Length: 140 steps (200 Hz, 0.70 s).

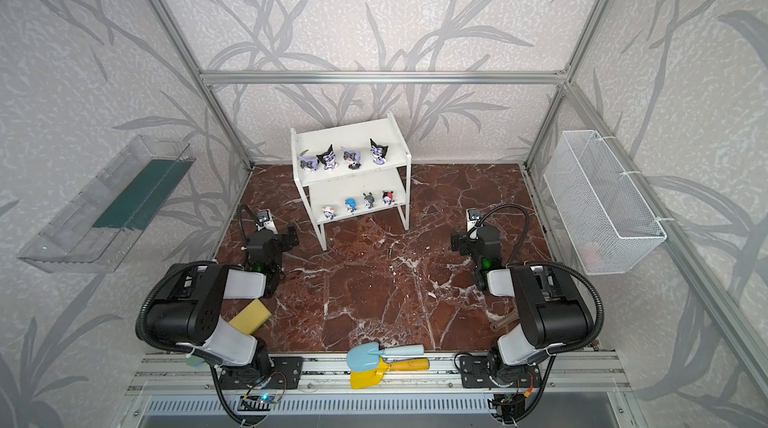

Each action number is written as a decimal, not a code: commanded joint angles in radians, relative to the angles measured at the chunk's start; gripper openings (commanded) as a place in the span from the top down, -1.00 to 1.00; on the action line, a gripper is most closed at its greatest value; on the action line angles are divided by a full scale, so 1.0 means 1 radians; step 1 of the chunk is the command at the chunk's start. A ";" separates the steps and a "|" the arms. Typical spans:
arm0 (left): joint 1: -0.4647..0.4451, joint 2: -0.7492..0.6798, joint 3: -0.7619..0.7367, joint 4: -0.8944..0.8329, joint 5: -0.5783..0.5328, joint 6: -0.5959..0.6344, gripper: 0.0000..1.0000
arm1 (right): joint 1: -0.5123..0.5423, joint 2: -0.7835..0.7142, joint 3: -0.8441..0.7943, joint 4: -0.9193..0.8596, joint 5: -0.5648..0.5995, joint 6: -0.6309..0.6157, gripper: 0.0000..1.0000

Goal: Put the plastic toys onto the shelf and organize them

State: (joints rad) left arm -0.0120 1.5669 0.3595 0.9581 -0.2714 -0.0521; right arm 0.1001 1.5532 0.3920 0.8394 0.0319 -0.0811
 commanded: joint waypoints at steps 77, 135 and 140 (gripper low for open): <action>0.000 0.008 0.006 0.025 -0.012 0.012 -0.98 | -0.004 -0.007 0.011 0.018 0.015 0.014 -0.98; 0.012 0.008 0.010 0.014 0.010 0.006 -0.98 | -0.003 -0.008 0.011 0.011 0.014 0.012 -0.98; 0.012 0.008 0.010 0.013 0.012 0.006 -0.98 | -0.003 -0.008 0.011 0.010 0.014 0.013 -0.98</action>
State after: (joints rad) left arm -0.0086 1.5669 0.3595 0.9573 -0.2668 -0.0521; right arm 0.0978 1.5494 0.3901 0.8467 0.0292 -0.0761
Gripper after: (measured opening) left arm 0.992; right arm 0.991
